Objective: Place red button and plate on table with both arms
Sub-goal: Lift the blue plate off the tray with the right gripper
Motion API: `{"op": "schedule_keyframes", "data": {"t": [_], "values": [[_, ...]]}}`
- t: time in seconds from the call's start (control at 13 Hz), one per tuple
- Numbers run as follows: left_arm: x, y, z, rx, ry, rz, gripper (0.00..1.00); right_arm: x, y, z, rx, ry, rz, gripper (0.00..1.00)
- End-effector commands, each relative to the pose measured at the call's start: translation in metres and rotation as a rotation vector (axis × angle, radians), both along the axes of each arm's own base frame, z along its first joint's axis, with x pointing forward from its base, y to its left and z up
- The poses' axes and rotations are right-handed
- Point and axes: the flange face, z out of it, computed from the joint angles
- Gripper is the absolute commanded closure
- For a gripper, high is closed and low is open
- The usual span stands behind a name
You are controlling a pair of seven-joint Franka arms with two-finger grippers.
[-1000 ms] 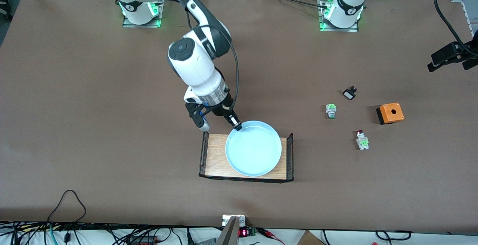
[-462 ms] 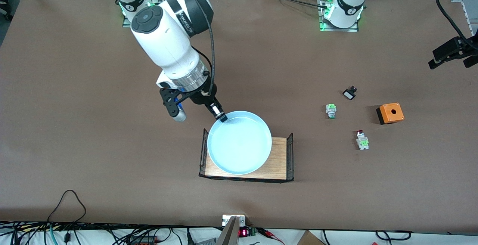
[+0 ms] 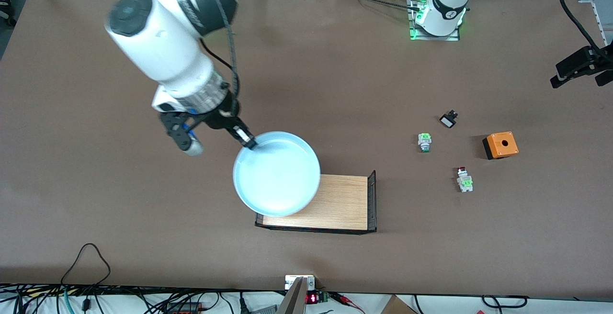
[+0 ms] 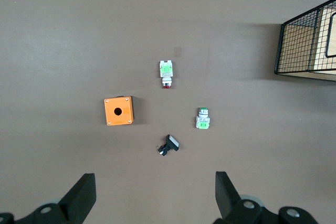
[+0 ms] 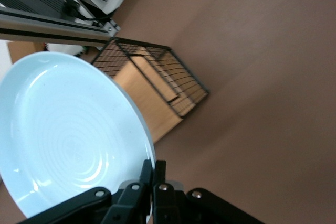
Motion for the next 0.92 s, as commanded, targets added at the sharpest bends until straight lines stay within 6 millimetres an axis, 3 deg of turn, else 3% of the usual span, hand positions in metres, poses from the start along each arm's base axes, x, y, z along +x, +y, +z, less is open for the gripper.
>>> {"op": "schedule_keyframes", "data": {"t": [0.0,0.23,0.62,0.85], "values": [[-0.003,0.003,0.006,-0.014,-0.01,-0.018,0.0,-0.008,-0.059,0.008,-0.049,0.093,0.105,1.0],[-0.003,0.003,0.007,-0.014,-0.013,-0.018,0.0,-0.005,-0.131,-0.005,-0.1,0.179,0.215,1.0],[-0.003,0.003,0.007,-0.013,-0.014,-0.018,0.0,-0.019,-0.24,-0.06,-0.104,0.266,0.36,1.0],[-0.003,0.004,0.008,-0.013,-0.016,-0.016,0.0,-0.025,-0.275,-0.096,-0.188,0.266,0.477,1.0]]}}
